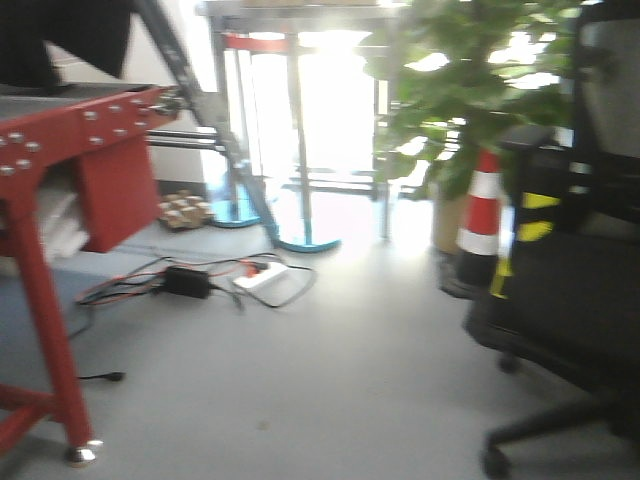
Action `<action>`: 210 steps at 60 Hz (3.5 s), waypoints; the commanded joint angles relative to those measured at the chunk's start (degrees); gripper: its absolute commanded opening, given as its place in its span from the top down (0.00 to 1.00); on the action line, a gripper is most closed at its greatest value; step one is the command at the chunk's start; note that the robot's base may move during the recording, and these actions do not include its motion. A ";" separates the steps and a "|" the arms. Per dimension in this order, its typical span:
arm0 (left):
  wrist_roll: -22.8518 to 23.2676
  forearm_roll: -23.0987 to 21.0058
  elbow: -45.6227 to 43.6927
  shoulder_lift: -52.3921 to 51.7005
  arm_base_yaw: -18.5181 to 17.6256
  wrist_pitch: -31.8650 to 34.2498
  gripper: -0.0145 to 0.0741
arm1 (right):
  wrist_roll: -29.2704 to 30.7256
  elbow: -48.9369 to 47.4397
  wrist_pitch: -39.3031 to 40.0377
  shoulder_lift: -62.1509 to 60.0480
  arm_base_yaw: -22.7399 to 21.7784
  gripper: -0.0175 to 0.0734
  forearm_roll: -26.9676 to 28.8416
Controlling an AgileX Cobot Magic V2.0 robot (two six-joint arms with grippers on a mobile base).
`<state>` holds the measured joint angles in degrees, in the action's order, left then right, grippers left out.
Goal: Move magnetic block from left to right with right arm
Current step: 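Drive the base up to the second carpeted table and stop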
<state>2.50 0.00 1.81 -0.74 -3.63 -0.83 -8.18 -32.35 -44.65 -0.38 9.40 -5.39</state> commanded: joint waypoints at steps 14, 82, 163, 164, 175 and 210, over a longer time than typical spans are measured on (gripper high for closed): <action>0.21 0.00 0.48 -0.82 0.08 5.17 0.97 | 0.46 -1.71 5.04 1.12 -0.26 0.58 -0.58; 0.21 0.00 0.48 -0.82 0.08 5.17 0.97 | 0.46 -1.71 5.04 1.12 -0.26 0.58 -0.58; 0.21 0.00 0.48 -0.82 -0.03 5.17 0.97 | 0.46 -1.71 5.04 1.12 -0.26 0.58 -0.36; 0.21 0.00 0.48 -0.82 -0.03 5.17 0.97 | 0.46 -1.71 5.04 1.12 -0.26 0.58 -0.14; 0.21 0.00 0.48 -0.82 -0.03 5.17 0.97 | 0.46 -1.82 5.15 3.29 -0.26 0.59 3.77; 0.21 0.00 0.48 -0.82 -0.03 5.17 0.97 | 25.75 -21.04 8.09 47.66 8.57 0.59 29.04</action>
<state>2.50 0.00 1.81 -0.74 -3.63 -0.83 16.02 -49.31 -41.14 42.28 16.36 21.43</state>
